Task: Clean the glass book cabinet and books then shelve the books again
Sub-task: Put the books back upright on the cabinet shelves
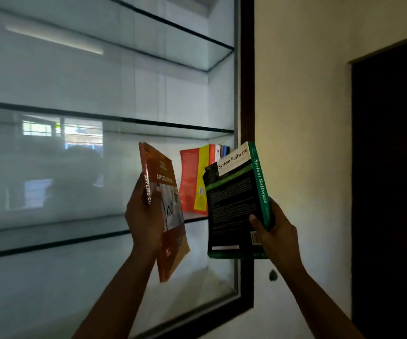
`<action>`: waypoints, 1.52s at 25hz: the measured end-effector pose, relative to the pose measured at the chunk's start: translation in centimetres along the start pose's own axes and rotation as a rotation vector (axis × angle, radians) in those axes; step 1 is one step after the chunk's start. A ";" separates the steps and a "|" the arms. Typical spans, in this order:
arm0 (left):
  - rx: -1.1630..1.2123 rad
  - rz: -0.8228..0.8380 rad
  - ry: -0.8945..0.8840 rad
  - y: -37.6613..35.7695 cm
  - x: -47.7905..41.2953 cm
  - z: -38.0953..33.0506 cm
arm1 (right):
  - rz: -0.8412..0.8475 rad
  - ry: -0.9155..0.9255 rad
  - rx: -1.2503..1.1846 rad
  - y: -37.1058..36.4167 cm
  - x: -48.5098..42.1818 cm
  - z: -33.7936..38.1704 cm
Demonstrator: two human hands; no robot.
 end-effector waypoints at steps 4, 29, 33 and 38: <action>-0.035 -0.122 -0.110 -6.4 -4.0 2.3 | -0.059 -0.006 -0.223 -6.3 -6.2 -3.3; -0.182 -0.199 -0.200 -17.4 -11.3 15.8 | -0.354 0.639 0.184 -28.8 -10.4 -12.4; -0.163 -0.152 -0.182 -17.7 -11.1 16.5 | -0.352 0.663 0.225 -27.7 -11.9 -13.1; -0.067 -0.104 -0.135 -18.1 -11.3 17.0 | -0.223 0.577 0.326 -28.2 -12.6 -13.0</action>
Point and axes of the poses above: each hand's wrist, its own x-axis away from the middle knuckle, its own y-axis out of the back of the hand, z = x × y, the point moved 1 cm from there along -x, towards the middle knuckle, and after that the axes turned 11 degrees about -z, right-handed, at the moved point
